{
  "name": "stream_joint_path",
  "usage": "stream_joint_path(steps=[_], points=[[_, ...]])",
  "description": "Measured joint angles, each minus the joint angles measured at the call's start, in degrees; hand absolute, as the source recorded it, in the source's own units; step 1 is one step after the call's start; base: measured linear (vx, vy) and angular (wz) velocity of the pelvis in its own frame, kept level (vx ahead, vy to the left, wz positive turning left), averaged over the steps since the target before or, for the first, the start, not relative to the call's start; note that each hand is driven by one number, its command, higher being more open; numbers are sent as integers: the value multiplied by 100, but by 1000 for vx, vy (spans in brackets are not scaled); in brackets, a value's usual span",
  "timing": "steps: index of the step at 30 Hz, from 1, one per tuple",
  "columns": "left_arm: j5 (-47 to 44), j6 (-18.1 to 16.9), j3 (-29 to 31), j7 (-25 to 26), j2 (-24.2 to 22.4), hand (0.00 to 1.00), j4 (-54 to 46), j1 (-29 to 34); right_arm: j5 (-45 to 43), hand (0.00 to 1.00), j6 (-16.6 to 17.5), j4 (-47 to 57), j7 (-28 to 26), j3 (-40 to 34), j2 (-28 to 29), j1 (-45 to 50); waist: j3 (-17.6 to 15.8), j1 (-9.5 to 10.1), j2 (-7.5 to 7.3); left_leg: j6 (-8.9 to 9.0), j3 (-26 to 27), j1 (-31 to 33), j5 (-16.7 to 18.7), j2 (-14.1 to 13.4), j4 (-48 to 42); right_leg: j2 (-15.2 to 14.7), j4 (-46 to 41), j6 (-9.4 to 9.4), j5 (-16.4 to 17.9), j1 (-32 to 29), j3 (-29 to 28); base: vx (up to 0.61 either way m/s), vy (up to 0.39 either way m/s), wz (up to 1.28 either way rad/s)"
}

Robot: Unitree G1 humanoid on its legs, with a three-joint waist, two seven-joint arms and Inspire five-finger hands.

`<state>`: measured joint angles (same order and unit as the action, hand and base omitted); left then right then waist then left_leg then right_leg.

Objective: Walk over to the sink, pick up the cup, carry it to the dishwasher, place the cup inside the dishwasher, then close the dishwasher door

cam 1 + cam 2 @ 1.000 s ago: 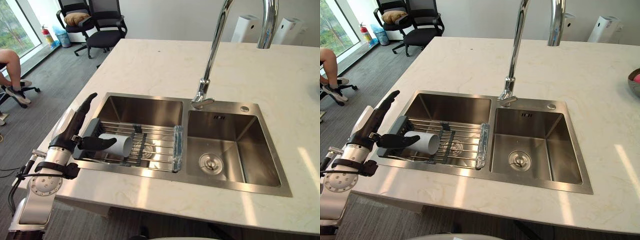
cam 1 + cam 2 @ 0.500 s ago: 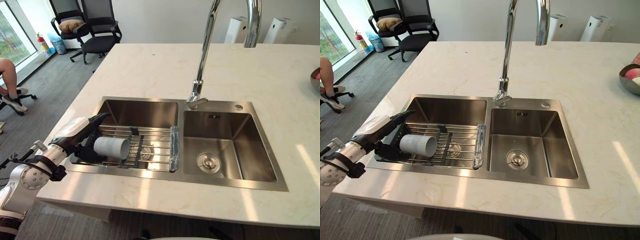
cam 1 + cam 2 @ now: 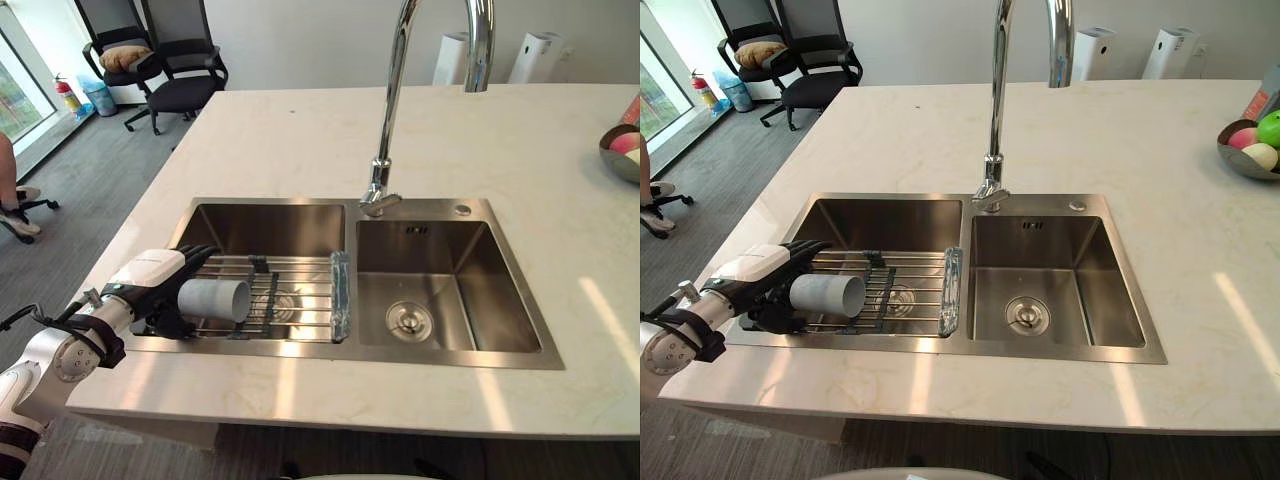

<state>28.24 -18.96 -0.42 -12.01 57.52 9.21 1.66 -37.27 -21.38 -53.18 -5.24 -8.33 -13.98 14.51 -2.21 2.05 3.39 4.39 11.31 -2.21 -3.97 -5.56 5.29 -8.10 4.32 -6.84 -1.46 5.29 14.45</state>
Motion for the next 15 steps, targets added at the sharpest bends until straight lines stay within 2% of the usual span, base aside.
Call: stream_joint_path(steps=[9, 15], points=[[-7, 120, -312, -480, 137, 100, 78, -198, -143, 100, -37, 24, -6, 158, -52, 85, 26, -147, -17, 19, 96, -31, 43, -9, -1, 6, 42, -5, -14, 4, -92, -5, -10, -6], [-219, 242, -522, -1103, 162, 100, 286, -401, -139, 100, -35, 14, -145, 168, -83, 134, 27, -244, -18, 30, 208, -80, 78, -15, -2, 6, 42, -6, -17, -8, -190, -6, -9, -8]])
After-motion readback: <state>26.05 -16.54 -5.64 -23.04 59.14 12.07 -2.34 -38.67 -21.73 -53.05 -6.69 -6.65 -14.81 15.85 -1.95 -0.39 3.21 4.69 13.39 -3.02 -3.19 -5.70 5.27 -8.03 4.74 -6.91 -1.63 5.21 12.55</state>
